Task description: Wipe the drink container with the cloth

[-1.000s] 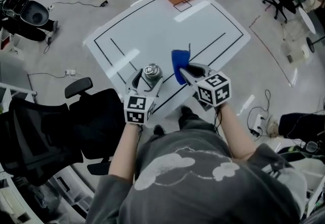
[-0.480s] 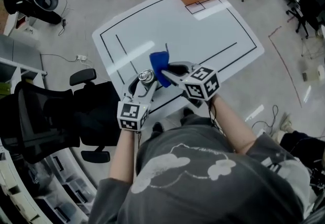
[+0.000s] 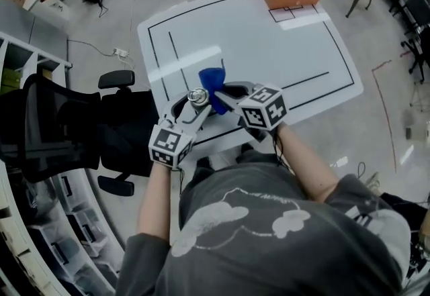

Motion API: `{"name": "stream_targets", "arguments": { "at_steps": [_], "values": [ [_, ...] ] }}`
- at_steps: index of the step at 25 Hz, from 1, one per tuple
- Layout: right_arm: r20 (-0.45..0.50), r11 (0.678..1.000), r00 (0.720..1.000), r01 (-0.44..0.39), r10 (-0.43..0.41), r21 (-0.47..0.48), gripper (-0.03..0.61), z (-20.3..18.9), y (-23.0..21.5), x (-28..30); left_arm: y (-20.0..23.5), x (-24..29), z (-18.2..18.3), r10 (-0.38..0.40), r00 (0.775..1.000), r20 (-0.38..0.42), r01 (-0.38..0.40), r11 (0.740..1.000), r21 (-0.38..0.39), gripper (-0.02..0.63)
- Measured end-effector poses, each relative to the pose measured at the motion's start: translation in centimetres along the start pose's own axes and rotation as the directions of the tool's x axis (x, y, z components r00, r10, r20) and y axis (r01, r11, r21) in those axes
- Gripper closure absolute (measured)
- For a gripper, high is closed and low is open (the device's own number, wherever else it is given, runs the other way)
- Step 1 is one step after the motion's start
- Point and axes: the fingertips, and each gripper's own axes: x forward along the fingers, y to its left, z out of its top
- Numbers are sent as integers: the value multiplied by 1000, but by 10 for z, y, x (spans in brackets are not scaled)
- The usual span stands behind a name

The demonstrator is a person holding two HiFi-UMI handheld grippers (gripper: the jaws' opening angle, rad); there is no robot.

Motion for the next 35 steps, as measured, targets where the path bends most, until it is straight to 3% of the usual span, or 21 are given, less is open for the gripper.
{"name": "stream_targets", "arguments": {
  "at_steps": [11,19,24,30,32,35],
  "values": [
    [-219,996,972,75,-85,-58,515,-47,-37,26,3,3,0,-14,1000,19,14,1000,-3,373],
    [-359,977,915,130,-183,-168,515,-53,-45,40,7,3,-1,-85,996,25,84,996,24,373],
    [-329,976,921,179,-211,-124,511,-52,-43,35,8,1,-3,-205,979,4,204,977,69,373],
    [-269,970,931,235,-245,-69,509,-53,-36,16,9,-3,-3,-392,920,-32,392,909,143,373],
    [-250,962,929,268,-274,-58,509,-54,-35,6,8,-3,-2,-425,905,-36,425,892,152,371],
    [-224,949,923,314,-313,-31,508,-56,-36,-6,9,-2,1,-432,902,-12,430,893,130,371]
  ]
}}
